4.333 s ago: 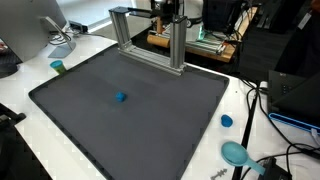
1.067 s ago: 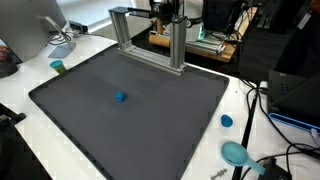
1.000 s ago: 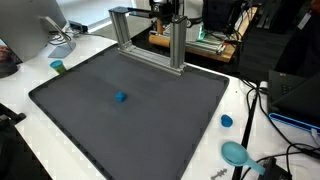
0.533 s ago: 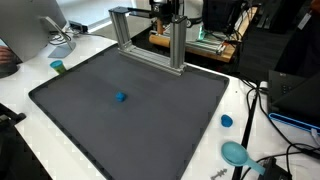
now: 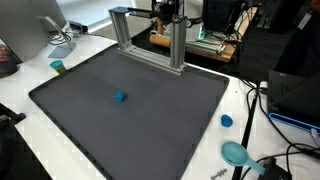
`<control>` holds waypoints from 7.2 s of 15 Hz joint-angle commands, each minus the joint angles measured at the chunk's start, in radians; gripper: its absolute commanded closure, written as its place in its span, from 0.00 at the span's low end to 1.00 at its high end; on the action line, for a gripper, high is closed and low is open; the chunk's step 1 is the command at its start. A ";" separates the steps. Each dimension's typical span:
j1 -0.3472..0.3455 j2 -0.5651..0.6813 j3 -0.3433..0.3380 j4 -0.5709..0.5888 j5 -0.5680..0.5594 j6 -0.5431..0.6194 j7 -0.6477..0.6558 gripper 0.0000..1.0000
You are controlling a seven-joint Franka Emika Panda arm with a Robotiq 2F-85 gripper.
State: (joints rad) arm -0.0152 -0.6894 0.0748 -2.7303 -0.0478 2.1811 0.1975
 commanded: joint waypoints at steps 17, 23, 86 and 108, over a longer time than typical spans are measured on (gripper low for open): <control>0.010 -0.004 -0.036 -0.010 0.014 -0.007 -0.103 0.32; 0.005 -0.006 -0.042 -0.012 0.012 -0.007 -0.115 0.66; 0.008 0.731 -0.006 0.724 -0.098 -0.047 0.218 0.78; 0.020 0.981 -0.078 0.944 -0.052 0.023 -0.030 0.78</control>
State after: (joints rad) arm -0.0106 0.3034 0.0120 -1.7365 -0.1112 2.1309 0.1343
